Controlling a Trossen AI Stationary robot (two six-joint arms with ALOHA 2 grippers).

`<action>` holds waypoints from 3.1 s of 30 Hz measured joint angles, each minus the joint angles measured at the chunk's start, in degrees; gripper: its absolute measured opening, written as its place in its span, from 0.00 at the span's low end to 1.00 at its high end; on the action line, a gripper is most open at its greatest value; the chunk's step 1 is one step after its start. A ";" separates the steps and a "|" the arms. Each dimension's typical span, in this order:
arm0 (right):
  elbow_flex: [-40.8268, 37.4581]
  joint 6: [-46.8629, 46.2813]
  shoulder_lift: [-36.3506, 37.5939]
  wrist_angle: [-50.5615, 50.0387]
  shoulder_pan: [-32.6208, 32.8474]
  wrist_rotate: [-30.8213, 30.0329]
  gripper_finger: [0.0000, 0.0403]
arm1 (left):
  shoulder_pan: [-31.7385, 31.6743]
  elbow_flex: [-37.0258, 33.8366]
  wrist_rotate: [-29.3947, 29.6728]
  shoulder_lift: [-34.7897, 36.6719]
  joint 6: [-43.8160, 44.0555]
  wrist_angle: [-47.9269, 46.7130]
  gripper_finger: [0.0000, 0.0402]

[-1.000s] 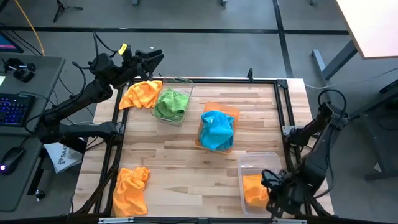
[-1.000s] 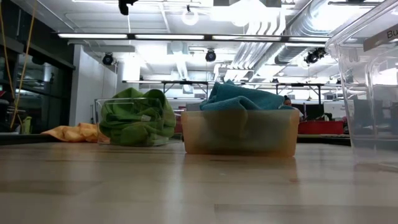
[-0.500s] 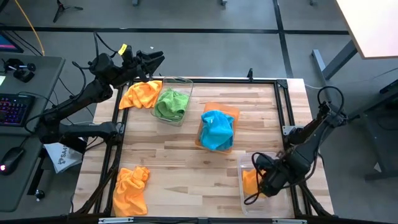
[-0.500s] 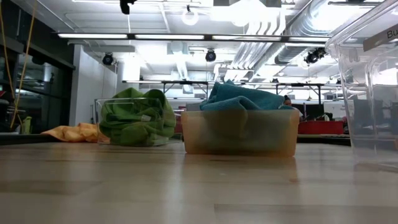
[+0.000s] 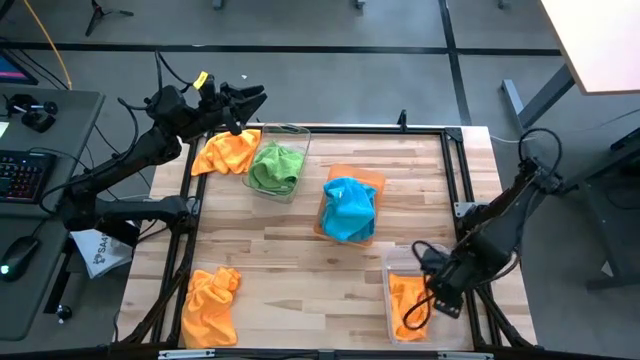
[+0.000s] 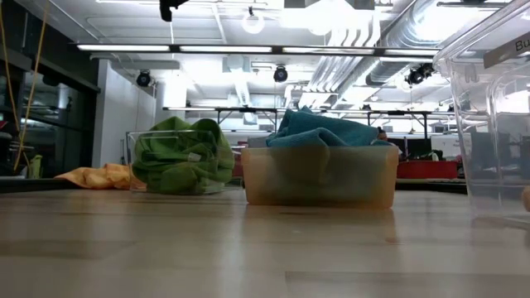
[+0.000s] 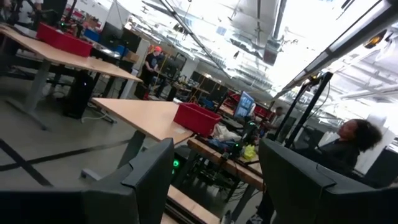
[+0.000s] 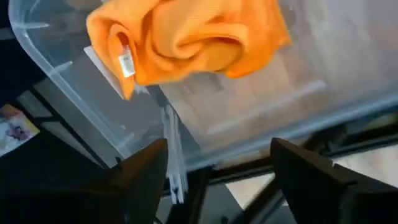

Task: Sort microfiber towel by color & place in baskets
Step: Put the top orange microfiber cloth into the transparent white bin

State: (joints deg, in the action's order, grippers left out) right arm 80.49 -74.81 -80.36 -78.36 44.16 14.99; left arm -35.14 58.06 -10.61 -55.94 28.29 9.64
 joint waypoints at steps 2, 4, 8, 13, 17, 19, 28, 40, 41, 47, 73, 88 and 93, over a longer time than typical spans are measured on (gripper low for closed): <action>0.00 -1.57 2.87 -0.65 -0.10 -3.86 0.70 | 0.00 0.00 -0.01 0.00 -0.05 -0.38 0.55; 0.00 -3.58 5.71 -0.74 -0.99 -12.67 0.70 | 0.00 0.03 -0.36 0.02 -0.49 -2.46 0.55; 0.00 -6.78 10.26 -0.69 -4.90 -37.97 0.70 | 0.00 0.04 -0.74 0.02 -4.05 -11.19 0.55; 0.02 -10.49 13.17 -3.49 -15.37 -55.59 0.70 | -0.62 0.04 10.37 -0.11 -12.28 -30.89 0.55; 0.00 -6.51 13.33 -6.92 -26.44 -53.61 0.70 | -5.92 0.01 21.62 -5.05 -10.98 -49.28 0.55; 0.00 -1.85 13.16 -6.60 -32.05 -51.38 0.70 | -10.24 -0.07 18.39 -8.86 -11.34 -52.91 0.55; 0.00 13.31 12.88 6.04 -48.59 -43.26 0.70 | -20.10 0.04 22.18 -30.99 -17.00 -52.52 0.55; 0.00 16.36 12.86 10.20 -50.20 -40.64 0.70 | -25.96 0.31 23.93 -37.58 -11.87 -45.67 0.55; 0.00 17.29 12.86 10.17 -50.20 -40.10 0.70 | -26.11 0.31 25.03 -37.42 -11.88 -45.34 0.54; 0.00 22.50 12.86 10.07 -50.14 -37.90 0.70 | -27.98 0.76 25.77 -38.10 -11.79 -47.35 0.50; 0.00 30.06 12.88 10.02 -50.14 -35.81 0.70 | -28.34 12.63 21.89 -47.23 -16.45 -58.57 0.02; 0.00 36.80 21.77 14.99 -50.13 -38.05 0.70 | -22.51 12.70 14.03 -8.62 -5.48 -42.57 0.00; 0.02 37.42 29.16 14.18 -50.12 -43.81 0.70 | -11.94 12.70 13.39 -1.57 1.12 -32.86 0.00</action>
State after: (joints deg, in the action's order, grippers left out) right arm 80.51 -37.39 -51.21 -64.18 -5.96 -28.82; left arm -47.07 70.76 2.78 -57.51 29.41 -23.22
